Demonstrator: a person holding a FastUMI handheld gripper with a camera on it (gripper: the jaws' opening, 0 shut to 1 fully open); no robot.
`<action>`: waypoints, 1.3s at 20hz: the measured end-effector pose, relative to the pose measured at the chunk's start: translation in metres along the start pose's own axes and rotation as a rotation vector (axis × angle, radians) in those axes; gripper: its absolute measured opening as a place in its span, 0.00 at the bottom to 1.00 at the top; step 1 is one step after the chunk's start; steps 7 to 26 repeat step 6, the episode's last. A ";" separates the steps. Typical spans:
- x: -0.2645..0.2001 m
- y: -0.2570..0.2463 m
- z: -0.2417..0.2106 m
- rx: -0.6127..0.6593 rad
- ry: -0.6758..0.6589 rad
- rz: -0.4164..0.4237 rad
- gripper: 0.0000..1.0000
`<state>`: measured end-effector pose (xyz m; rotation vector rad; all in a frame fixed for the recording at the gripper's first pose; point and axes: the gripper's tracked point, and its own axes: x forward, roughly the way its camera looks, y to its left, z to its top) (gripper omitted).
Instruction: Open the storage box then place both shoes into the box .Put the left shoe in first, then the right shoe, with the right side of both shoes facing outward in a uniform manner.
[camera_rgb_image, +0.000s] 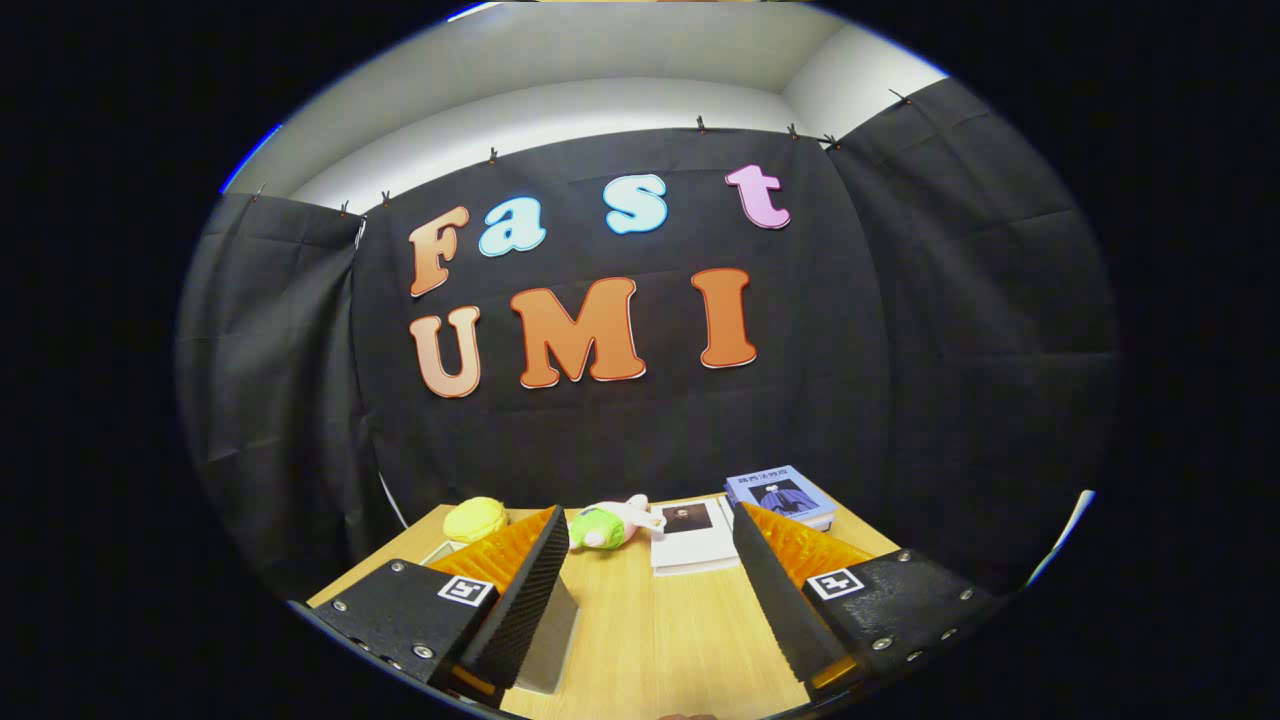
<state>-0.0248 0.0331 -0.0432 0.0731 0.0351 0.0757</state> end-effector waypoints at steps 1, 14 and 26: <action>-0.004 -0.006 -0.002 0.000 -0.006 -0.005 0.98; -0.017 -0.028 -0.001 0.037 -0.045 0.004 0.98; -0.017 -0.028 -0.001 0.037 -0.045 0.004 0.98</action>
